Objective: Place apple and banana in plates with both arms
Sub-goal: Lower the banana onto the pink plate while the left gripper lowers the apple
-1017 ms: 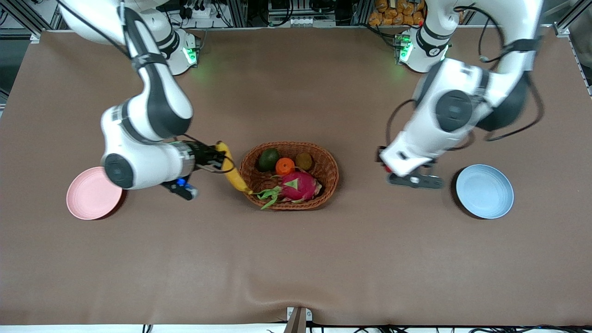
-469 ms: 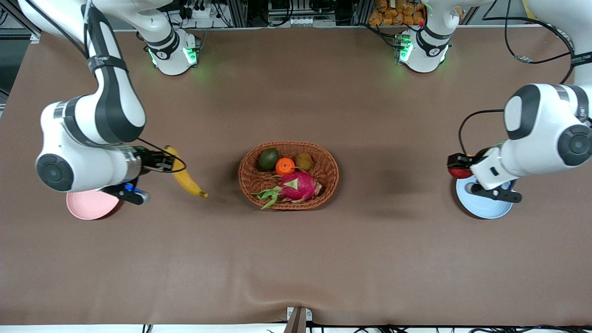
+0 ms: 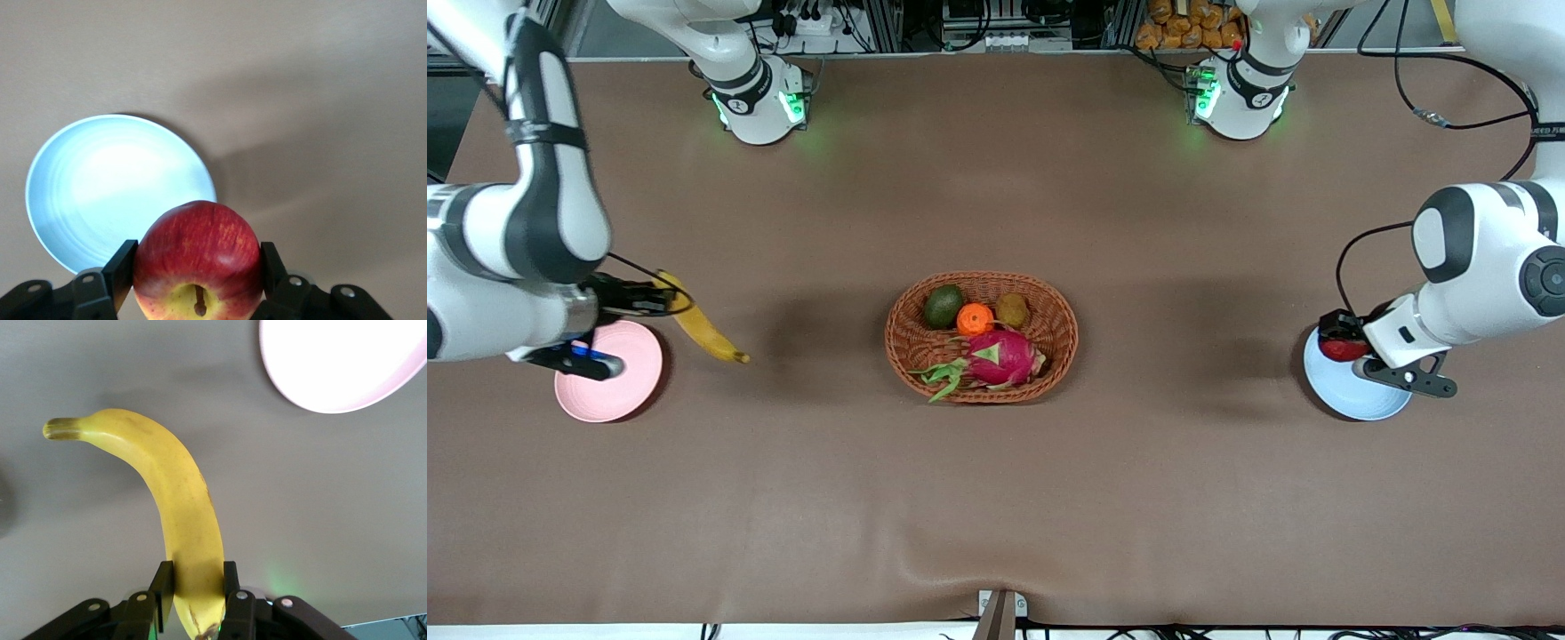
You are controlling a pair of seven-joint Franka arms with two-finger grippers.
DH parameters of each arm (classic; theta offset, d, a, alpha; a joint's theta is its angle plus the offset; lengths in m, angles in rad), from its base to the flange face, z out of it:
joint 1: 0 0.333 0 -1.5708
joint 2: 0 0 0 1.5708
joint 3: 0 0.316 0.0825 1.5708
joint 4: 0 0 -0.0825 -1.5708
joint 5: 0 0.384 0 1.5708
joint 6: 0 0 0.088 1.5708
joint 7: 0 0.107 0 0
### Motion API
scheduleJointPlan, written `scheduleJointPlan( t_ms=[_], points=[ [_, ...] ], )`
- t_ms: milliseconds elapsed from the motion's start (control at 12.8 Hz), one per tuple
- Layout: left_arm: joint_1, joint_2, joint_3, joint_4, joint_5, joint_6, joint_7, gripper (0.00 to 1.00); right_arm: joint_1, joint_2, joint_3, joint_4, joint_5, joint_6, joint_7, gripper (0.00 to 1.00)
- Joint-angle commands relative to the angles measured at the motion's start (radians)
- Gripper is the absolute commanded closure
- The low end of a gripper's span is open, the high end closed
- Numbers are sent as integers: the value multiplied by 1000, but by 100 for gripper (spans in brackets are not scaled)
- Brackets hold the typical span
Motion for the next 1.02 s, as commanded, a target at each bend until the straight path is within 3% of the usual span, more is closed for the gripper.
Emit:
scheduleJointPlan(
  t_ms=[0, 156, 313, 939],
  points=[
    [43, 58, -7, -3, 82, 105, 32, 100, -90, -38, 18, -42, -57, 27, -124, 100],
    [77, 90, -9, -3, 167, 166, 34, 100, -182, -24, 18, -43, -69, 87, -283, 100],
    [83, 103, -9, -3, 173, 177, 34, 100, -240, -12, 18, -54, -71, 157, -397, 100],
    [103, 164, -7, -17, 242, 240, 34, 100, -299, 63, 18, -103, -86, 406, -522, 100]
  ],
)
